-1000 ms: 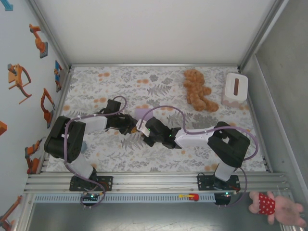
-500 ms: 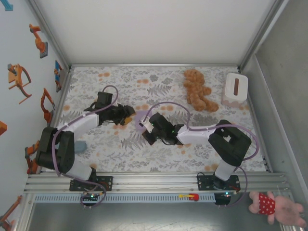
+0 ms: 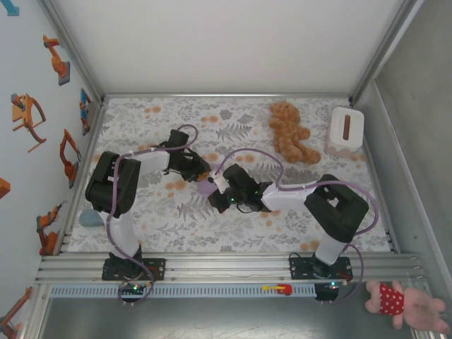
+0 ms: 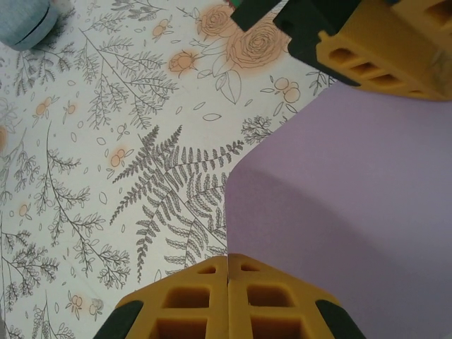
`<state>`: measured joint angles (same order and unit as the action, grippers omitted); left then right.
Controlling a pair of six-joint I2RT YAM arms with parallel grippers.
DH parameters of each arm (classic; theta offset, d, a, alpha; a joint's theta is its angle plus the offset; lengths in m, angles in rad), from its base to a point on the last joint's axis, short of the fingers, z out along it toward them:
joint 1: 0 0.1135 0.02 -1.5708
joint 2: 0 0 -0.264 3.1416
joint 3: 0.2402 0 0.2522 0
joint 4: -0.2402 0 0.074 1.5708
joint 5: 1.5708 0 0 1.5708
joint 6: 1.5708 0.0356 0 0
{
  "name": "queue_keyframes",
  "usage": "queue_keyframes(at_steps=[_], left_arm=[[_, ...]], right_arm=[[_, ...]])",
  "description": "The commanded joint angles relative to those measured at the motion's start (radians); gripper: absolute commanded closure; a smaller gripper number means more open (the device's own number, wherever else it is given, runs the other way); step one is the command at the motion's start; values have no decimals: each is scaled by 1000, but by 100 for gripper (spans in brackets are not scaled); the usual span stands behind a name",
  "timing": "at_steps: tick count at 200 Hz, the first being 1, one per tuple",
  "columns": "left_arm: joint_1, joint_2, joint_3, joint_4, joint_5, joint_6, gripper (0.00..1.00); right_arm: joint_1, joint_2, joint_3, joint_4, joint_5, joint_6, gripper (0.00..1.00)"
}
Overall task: Fold a paper plane with a square sheet of paper (pick it up from the middle)
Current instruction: Third fold the triangle at the center of the table.
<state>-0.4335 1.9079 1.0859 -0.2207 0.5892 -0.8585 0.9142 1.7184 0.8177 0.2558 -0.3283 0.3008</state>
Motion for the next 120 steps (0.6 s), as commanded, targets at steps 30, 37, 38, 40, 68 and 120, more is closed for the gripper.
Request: queue_keyframes(at_steps=[30, 37, 38, 40, 68, 120], left_arm=[[-16, 55, 36, -87, -31, 58, 80], [-17, 60, 34, -90, -30, 59, 81], [-17, 60, 34, -90, -30, 59, 81], [-17, 61, 34, -91, -29, 60, 81], [-18, 68, 34, -96, -29, 65, 81], [-18, 77, 45, -109, -27, 78, 82]], right_arm=[[-34, 46, 20, -10, -28, 68, 100], [-38, 53, 24, -12, -25, 77, 100], [-38, 54, 24, -13, -24, 77, 100], [-40, 54, 25, -12, -22, 80, 100], [-58, 70, 33, -23, 12, 119, 100], [-61, 61, 52, -89, 113, 130, 100]])
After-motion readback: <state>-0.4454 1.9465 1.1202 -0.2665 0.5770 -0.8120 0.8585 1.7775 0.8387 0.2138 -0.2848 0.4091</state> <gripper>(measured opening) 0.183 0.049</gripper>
